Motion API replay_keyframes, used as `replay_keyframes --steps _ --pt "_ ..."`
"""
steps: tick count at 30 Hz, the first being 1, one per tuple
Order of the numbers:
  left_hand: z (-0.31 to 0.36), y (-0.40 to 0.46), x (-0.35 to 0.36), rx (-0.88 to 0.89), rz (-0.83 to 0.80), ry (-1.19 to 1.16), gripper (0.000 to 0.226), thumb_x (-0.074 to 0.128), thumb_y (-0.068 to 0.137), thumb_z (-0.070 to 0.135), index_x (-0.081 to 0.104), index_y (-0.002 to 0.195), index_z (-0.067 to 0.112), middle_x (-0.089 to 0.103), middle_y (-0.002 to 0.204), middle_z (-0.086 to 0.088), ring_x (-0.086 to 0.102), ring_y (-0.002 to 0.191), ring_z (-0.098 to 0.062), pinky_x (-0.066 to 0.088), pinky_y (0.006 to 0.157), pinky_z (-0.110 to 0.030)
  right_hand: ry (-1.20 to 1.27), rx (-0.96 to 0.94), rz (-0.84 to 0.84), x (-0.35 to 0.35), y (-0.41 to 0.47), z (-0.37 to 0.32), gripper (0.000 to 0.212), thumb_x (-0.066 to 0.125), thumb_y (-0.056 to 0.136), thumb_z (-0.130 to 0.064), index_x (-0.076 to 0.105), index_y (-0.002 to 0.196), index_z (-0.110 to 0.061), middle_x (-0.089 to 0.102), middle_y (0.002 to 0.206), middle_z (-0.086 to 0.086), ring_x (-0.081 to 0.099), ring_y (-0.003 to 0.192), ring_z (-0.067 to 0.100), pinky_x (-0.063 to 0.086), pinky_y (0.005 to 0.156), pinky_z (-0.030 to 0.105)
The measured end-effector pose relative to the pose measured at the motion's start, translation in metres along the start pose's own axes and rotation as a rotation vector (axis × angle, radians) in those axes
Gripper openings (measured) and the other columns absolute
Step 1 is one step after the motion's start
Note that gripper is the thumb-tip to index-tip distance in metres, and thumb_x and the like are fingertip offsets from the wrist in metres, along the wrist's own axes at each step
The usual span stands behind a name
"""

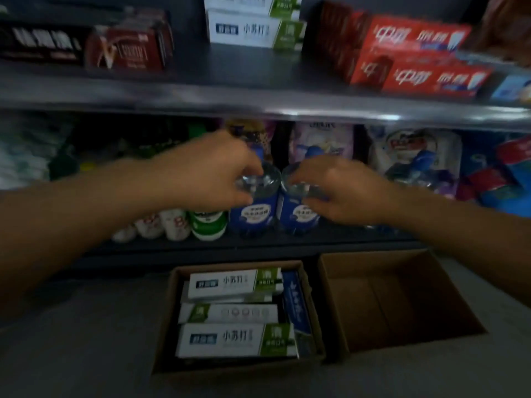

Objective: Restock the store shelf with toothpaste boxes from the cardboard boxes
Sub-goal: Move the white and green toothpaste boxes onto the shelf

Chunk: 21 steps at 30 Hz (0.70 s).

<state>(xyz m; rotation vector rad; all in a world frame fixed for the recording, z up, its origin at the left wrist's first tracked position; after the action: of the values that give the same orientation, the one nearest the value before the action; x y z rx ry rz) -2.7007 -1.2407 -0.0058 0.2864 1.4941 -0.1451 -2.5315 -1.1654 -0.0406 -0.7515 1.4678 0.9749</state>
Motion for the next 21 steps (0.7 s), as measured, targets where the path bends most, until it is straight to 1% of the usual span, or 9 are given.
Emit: replay_keyframes --steps 2,4,7,9,11,13,15,18,21 --pt "-0.004 -0.008 0.048 -0.024 -0.11 -0.01 0.037 0.069 0.081 0.034 0.068 0.115 0.02 0.07 0.108 -0.001 0.063 0.097 -0.016 0.052 0.083 -0.035 0.061 0.001 -0.076 0.043 -0.01 -0.014 0.038 0.063 0.089 -0.026 0.058 0.126 -0.019 0.059 0.122 0.001 0.055 0.111 0.019 0.048 0.087 0.033" --pt "-0.007 -0.017 0.093 -0.011 -0.216 -0.052 0.032 0.068 0.081 0.033 0.069 0.111 0.021 0.07 0.102 0.0 0.063 0.09 -0.014 0.053 0.078 -0.034 0.099 0.006 -0.189 0.089 -0.021 -0.028 0.039 0.059 0.092 -0.03 0.055 0.129 -0.022 0.056 0.124 -0.003 0.052 0.114 0.015 0.044 0.086 0.028" --pt "-0.011 -0.034 0.15 -0.007 -0.351 -0.105 0.025 0.067 0.082 0.031 0.07 0.106 0.024 0.07 0.1 0.003 0.062 0.084 -0.01 0.053 0.073 -0.031 0.191 -0.005 -0.382 0.154 -0.043 -0.05 0.044 0.057 0.093 -0.03 0.049 0.136 -0.025 0.052 0.133 -0.002 0.049 0.12 0.016 0.042 0.087 0.026" --pt "-0.013 -0.044 0.182 -0.038 -0.427 -0.118 0.033 0.066 0.083 0.033 0.066 0.116 0.026 0.066 0.112 0.002 0.061 0.094 -0.012 0.053 0.079 -0.031 0.254 -0.037 -0.484 0.189 -0.057 -0.063 0.049 0.06 0.091 -0.029 0.047 0.138 -0.023 0.05 0.137 0.001 0.048 0.123 0.018 0.046 0.096 0.036" --pt "-0.013 -0.053 0.207 -0.073 -0.487 -0.135 0.047 0.065 0.086 0.037 0.056 0.131 0.027 0.058 0.128 0.001 0.056 0.109 -0.014 0.049 0.088 -0.028 0.262 -0.027 -0.569 0.217 -0.067 -0.068 0.056 0.061 0.09 -0.033 0.042 0.14 -0.018 0.045 0.141 0.004 0.044 0.126 0.02 0.047 0.097 0.043" --pt "-0.012 -0.06 0.22 -0.095 -0.518 -0.15 0.051 0.064 0.088 0.037 0.051 0.136 0.025 0.052 0.135 0.002 0.052 0.117 -0.015 0.045 0.093 -0.027 0.251 -0.013 -0.609 0.234 -0.072 -0.07 0.062 0.061 0.089 -0.038 0.038 0.142 -0.015 0.04 0.144 0.005 0.04 0.128 0.021 0.046 0.099 0.042" --pt "-0.012 -0.064 0.228 -0.091 -0.52 -0.163 0.045 0.064 0.087 0.035 0.056 0.131 0.025 0.055 0.132 0.003 0.054 0.113 -0.012 0.048 0.093 -0.03 0.25 -0.005 -0.641 0.245 -0.073 -0.074 0.067 0.061 0.089 -0.042 0.034 0.144 -0.017 0.038 0.144 0.004 0.039 0.128 0.02 0.045 0.101 0.039" --pt "-0.016 -0.07 0.234 -0.107 -0.516 -0.222 0.036 0.066 0.085 0.033 0.063 0.121 0.027 0.062 0.122 0.006 0.059 0.102 -0.008 0.052 0.086 -0.03 0.275 0.019 -0.702 0.257 -0.076 -0.079 0.075 0.064 0.086 -0.043 0.027 0.148 -0.021 0.036 0.147 0.002 0.037 0.13 0.02 0.04 0.103 0.034" --pt "-0.021 -0.073 0.236 -0.109 -0.516 -0.241 0.034 0.065 0.086 0.033 0.064 0.119 0.024 0.062 0.123 0.006 0.058 0.105 -0.008 0.051 0.089 -0.03 0.314 0.051 -0.753 0.262 -0.074 -0.08 0.078 0.069 0.083 -0.041 0.029 0.147 -0.024 0.04 0.146 0.002 0.04 0.129 0.019 0.04 0.104 0.034"
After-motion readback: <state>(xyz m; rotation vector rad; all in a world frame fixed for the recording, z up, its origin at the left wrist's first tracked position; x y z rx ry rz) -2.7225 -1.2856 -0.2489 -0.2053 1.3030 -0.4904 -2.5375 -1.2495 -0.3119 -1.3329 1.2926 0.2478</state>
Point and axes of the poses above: each hand's wrist, its own y-axis towards the middle knuckle, its own x-axis out of the palm, z = x × y, the point moved 4 cm from there along y, towards the middle knuckle
